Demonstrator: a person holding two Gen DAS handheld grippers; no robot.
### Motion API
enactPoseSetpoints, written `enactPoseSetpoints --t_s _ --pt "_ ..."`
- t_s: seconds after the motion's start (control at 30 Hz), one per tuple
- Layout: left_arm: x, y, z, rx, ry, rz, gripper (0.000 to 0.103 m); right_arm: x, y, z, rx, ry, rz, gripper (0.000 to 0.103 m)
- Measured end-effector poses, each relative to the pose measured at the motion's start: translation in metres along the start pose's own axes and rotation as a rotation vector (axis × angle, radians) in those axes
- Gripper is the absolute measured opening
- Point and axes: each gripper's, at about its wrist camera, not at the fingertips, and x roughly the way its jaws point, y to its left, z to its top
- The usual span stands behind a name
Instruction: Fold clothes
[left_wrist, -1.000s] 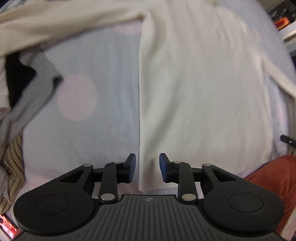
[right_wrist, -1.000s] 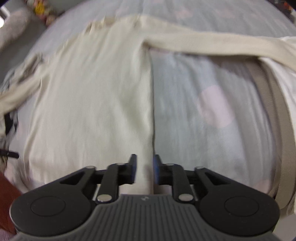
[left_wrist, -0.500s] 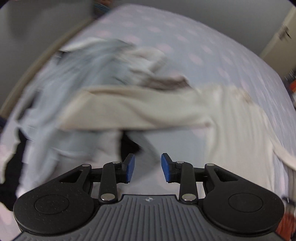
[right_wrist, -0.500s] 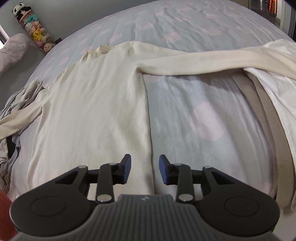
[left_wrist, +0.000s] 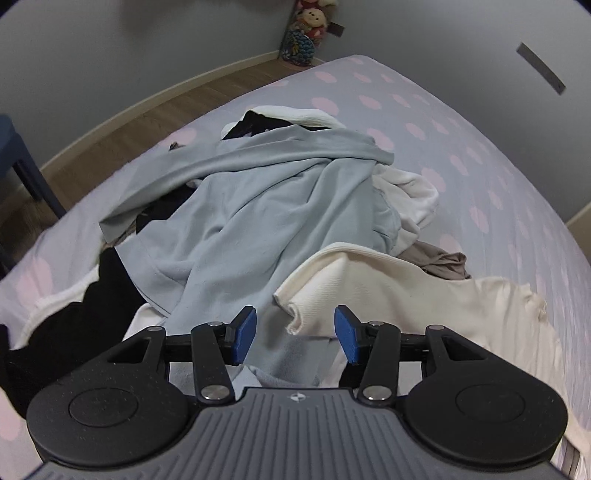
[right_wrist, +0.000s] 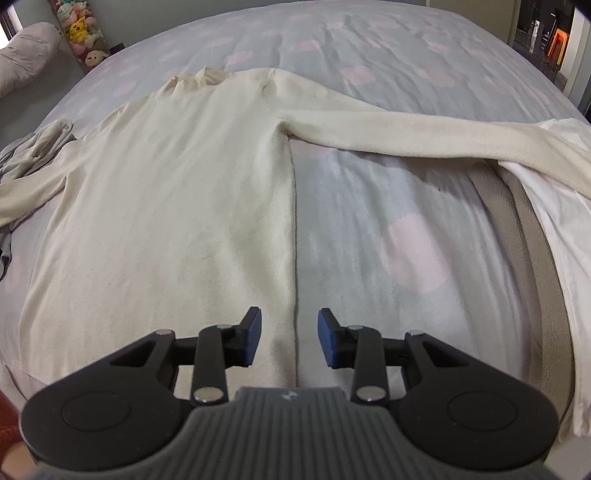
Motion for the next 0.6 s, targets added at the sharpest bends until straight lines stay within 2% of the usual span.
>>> enactPoseSetpoints --t_s 0.03,0.1,0.2,0.4,0.6 --pt "0.002 0.001 -0.001 -0.005 -0.007 -0.008 0.04 0.0 0.0 0.0 0.003 0.001 0.0 0.037" --pt "0.002 -0.001 0.0 -0.007 -0.031 -0.032 0.018 0.002 0.001 0.001 0.001 0.009 0.001 0.037" --pt "-0.005 -0.011 0.003 0.014 -0.078 -0.07 0.008 0.004 0.002 0.002 -0.002 0.022 0.002 0.039" --pt "-0.044 -0.065 0.02 0.128 -0.213 -0.134 0.001 0.01 0.006 0.005 -0.018 0.047 0.006 0.041" --pt "-0.089 -0.148 0.045 0.25 -0.356 -0.203 0.0 0.007 0.003 0.002 -0.012 0.035 0.051 0.041"
